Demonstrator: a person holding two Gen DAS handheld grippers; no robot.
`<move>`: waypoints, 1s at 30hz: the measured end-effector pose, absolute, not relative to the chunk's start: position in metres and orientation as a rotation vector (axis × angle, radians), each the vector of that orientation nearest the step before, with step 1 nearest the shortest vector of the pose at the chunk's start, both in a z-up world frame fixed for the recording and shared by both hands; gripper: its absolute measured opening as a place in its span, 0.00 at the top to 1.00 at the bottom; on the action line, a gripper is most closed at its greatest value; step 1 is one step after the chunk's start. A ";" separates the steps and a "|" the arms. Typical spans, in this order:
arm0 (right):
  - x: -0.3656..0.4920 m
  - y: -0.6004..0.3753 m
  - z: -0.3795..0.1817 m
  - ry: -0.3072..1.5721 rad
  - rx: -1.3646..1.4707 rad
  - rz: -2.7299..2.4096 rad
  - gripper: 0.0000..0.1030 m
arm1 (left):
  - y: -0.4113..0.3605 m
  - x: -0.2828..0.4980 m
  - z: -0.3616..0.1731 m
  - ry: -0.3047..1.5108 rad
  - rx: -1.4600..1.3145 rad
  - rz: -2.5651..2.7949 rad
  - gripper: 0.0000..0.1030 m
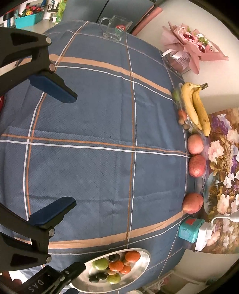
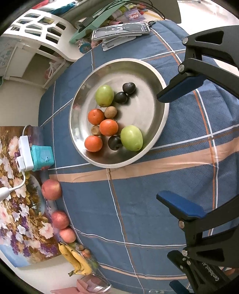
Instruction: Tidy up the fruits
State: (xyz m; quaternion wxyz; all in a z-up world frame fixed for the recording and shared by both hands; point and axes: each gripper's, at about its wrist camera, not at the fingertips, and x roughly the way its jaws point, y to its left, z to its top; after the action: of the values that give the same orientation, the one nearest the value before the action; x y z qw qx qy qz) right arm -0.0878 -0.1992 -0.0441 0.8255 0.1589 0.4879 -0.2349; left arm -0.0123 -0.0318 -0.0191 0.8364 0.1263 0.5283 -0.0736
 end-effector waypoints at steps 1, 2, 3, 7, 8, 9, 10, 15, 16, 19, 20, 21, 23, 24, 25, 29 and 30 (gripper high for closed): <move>-0.088 -0.198 -0.044 1.038 0.336 -0.499 0.06 | -0.032 -0.012 -0.020 1.123 0.264 -0.158 0.00; -0.088 -0.198 -0.044 1.039 0.335 -0.499 0.06 | -0.032 -0.012 -0.020 1.124 0.263 -0.157 0.00; -0.088 -0.198 -0.044 1.040 0.334 -0.499 0.06 | -0.031 -0.012 -0.020 1.125 0.263 -0.158 0.00; -0.087 -0.197 -0.045 1.043 0.333 -0.497 0.06 | -0.031 -0.011 -0.020 1.125 0.261 -0.153 0.00; -0.087 -0.197 -0.045 1.043 0.333 -0.496 0.06 | -0.031 -0.011 -0.020 1.126 0.262 -0.153 0.00; -0.087 -0.197 -0.044 1.043 0.333 -0.497 0.06 | -0.031 -0.010 -0.020 1.128 0.261 -0.151 0.00; -0.087 -0.197 -0.044 1.042 0.334 -0.498 0.06 | -0.031 -0.011 -0.020 1.128 0.259 -0.148 0.00; -0.087 -0.198 -0.044 1.043 0.330 -0.495 0.06 | -0.029 -0.009 -0.021 1.136 0.247 -0.141 0.00; -0.087 -0.198 -0.045 1.045 0.328 -0.495 0.06 | -0.028 -0.009 -0.021 1.137 0.246 -0.141 0.00; -0.086 -0.198 -0.046 1.052 0.327 -0.500 0.06 | -0.027 -0.009 -0.022 1.142 0.242 -0.137 0.00; -0.087 -0.199 -0.046 1.053 0.329 -0.502 0.06 | -0.027 -0.009 -0.022 1.142 0.242 -0.137 0.00; -0.087 -0.200 -0.046 1.054 0.332 -0.505 0.06 | -0.027 -0.009 -0.022 1.142 0.242 -0.138 0.00; -0.088 -0.203 -0.047 1.057 0.336 -0.515 0.06 | -0.028 -0.009 -0.022 1.139 0.245 -0.139 0.00; -0.089 -0.204 -0.047 1.059 0.339 -0.520 0.06 | -0.028 -0.009 -0.022 1.138 0.248 -0.138 0.00; -0.089 -0.205 -0.048 1.059 0.342 -0.523 0.06 | -0.028 -0.009 -0.022 1.137 0.248 -0.137 0.00; -0.090 -0.207 -0.049 1.062 0.348 -0.525 0.06 | -0.028 -0.009 -0.022 1.142 0.243 -0.132 0.00; -0.090 -0.208 -0.049 1.063 0.349 -0.527 0.06 | -0.028 -0.009 -0.022 1.143 0.240 -0.131 0.00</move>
State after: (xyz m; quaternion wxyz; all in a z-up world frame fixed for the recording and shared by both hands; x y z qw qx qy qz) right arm -0.0897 -0.2077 -0.0487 0.8148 0.1634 0.4984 -0.2469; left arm -0.0093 -0.0277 -0.0221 0.8322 0.1134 0.5392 -0.0619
